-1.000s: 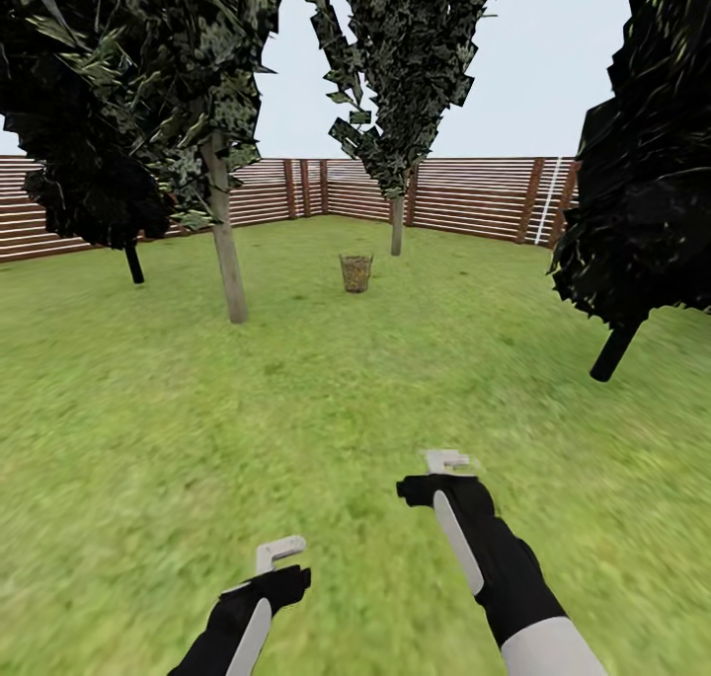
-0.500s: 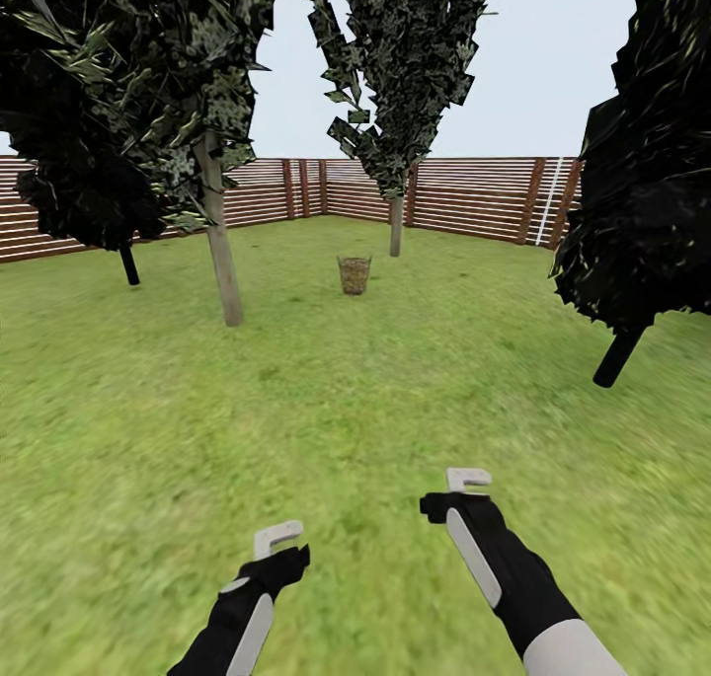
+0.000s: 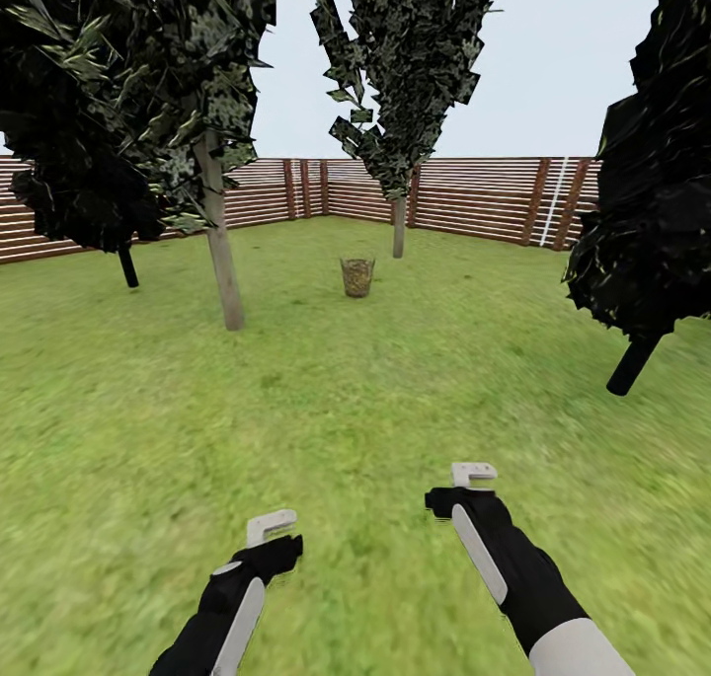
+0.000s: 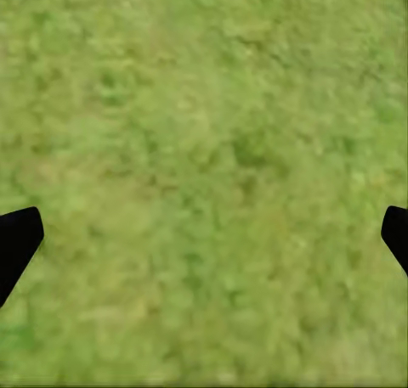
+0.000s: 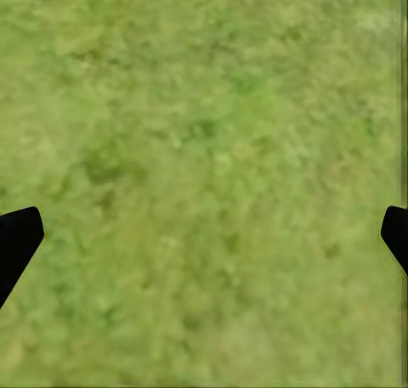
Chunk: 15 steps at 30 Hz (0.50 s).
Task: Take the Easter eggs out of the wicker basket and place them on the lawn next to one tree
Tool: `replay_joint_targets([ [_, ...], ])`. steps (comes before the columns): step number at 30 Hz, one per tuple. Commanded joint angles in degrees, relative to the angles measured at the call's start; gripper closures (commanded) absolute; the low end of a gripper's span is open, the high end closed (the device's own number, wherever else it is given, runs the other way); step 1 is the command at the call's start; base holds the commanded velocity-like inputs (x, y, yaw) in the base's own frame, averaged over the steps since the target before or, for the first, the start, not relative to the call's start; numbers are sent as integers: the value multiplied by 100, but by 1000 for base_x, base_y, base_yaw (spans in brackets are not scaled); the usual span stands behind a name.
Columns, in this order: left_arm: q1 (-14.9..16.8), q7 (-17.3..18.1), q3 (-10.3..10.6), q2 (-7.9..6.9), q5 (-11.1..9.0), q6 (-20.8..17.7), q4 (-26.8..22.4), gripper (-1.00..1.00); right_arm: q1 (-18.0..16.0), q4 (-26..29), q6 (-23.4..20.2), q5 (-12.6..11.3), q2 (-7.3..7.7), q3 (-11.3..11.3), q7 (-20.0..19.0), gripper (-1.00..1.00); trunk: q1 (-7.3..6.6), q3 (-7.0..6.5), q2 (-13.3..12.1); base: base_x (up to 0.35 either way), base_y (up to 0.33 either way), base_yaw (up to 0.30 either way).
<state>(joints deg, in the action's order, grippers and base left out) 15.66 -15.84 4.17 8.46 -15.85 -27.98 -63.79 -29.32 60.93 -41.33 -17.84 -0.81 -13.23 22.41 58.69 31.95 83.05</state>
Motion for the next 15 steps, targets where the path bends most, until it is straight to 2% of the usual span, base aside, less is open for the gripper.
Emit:
replay_joint_targets([
  [1, 35, -54, 6, -11, -53, -79, -47, -100, -4, 6, -12, -65, 24, -6, 54, -100, 3, 6, 3, 336, 4, 0],
  [3, 131, -50, -83, -193, 1, -212, -32, -100, -6, 11, -14, -84, 126, 5, 49, -100, 3, 6, 3, 336, 2, 0],
  [4, 156, -50, -224, -452, 27, -228, 81, -100, -8, 12, -14, -98, 185, 13, 47, -100, 3, 6, 3, 336, 1, 0],
  [5, 173, -47, -416, -784, 30, -212, 157, -100, -8, 12, -12, -109, 245, 19, 45, -100, 3, 6, 3, 336, 1, 0],
  [6, 179, -37, -518, -950, 23, -197, 169, -100, -7, 13, -11, -114, 275, 21, 43, -100, 3, 6, 3, 336, 1, 0],
  [7, 195, 70, -963, -1558, -182, -127, 201, -100, -6, 21, -8, -127, 400, 28, 38, -100, 3, 6, 3, 337, 0, 0],
  [8, 198, 108, -1044, -1662, -299, -108, 180, -100, -6, 20, -7, -130, 417, 25, 37, -100, 3, 6, 3, 337, 0, 0],
  [10, 199, 133, -1054, -1701, -372, -100, 169, -100, -5, 22, -8, -131, 422, 23, 34, -100, 3, 6, 3, 337, 0, 0],
  [11, 203, 139, -1031, -1682, -389, -101, 168, -100, -6, 23, -8, -132, 423, 23, 35, -100, 3, 6, 3, 337, 0, 0],
  [13, 203, 131, -951, -1524, -407, -102, 164, -100, -7, 24, -7, -132, 430, 22, 34, -100, 3, 6, 3, 337, 0, 0],
  [15, 201, 123, -929, -1466, -409, -103, 159, -100, -5, 24, -7, -132, 429, 22, 32, -100, 3, 6, 3, 336, 22, 0],
])
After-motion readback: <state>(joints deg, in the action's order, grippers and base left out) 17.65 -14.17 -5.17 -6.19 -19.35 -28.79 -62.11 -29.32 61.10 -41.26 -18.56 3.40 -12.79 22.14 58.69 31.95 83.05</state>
